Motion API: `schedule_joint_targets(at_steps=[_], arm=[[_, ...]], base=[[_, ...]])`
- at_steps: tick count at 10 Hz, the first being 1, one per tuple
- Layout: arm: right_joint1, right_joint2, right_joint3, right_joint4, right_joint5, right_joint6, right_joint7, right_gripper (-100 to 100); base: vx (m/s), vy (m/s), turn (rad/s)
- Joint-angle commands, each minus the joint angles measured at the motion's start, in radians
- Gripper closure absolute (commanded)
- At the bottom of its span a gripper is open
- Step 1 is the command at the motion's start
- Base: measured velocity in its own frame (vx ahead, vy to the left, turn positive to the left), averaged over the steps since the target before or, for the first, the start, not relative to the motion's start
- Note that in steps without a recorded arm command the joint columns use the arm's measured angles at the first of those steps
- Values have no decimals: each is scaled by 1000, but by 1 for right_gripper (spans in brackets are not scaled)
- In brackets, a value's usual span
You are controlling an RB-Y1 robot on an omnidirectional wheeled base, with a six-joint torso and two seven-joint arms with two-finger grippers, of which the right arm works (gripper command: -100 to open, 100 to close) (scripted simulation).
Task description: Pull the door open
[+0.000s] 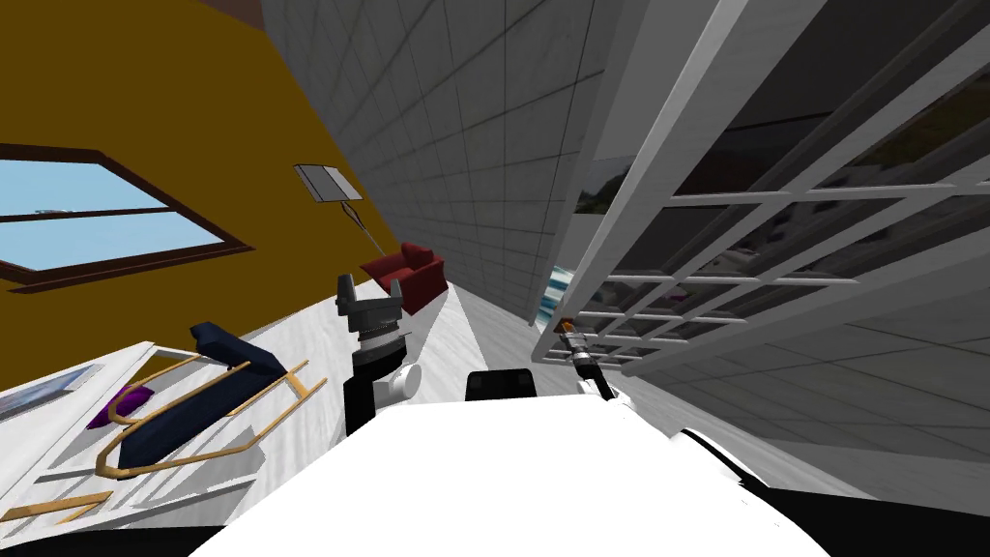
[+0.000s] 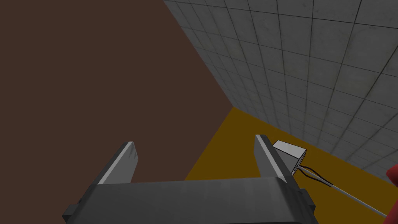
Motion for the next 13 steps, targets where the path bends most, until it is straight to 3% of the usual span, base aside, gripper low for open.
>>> schedule_joint_targets(at_steps=[1, 7, 8, 9, 13], arm=[[0, 0, 0, 0, 0, 0, 0, 100], [55, -67, 85, -6, 37, -92, -82, 100], [61, -74, 93, -7, 41, -102, -90, 100], [57, -68, 88, -10, 38, -88, -81, 100], [82, -93, 118, 15, 51, -153, -117, 100]], base=[[-103, -6, 15], [-213, -52, 107], [-185, -54, 63], [-79, -18, 13], [-212, -65, 157]])
